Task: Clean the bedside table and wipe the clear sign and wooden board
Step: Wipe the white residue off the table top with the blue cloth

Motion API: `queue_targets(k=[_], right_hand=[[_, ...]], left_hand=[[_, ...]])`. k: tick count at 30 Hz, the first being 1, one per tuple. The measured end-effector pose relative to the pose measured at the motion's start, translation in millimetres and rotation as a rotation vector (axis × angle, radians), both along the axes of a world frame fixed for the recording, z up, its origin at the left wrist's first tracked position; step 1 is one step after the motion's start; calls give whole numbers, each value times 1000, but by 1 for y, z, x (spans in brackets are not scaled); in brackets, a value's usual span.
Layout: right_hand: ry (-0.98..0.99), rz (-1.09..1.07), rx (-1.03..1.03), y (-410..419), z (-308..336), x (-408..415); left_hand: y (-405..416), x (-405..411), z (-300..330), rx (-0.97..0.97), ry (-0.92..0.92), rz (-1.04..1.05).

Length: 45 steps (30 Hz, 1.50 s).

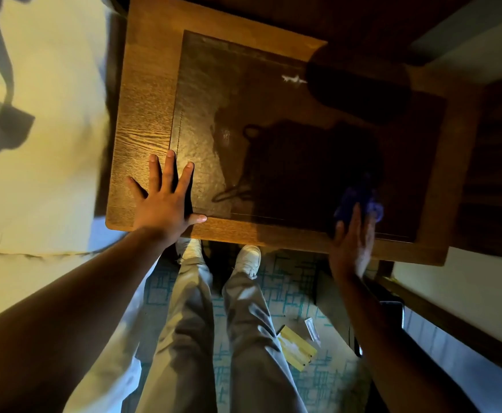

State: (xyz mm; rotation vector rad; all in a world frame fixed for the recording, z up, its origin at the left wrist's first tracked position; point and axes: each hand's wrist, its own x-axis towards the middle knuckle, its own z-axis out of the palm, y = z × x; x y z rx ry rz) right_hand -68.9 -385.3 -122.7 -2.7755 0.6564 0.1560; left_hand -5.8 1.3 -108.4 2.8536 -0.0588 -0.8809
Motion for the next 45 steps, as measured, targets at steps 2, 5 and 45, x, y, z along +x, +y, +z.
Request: queue_targets(k=[2,5,45], right_hand=[[3,-98,8,-17,3,5],[11,-139,7,2,3,10],[-116,298,373,109,27,52]], left_hand=[[1,0,-1,15,-2,-6],[2,-1,-2,3,-14,-8],[-6,2,1,3,32,47]])
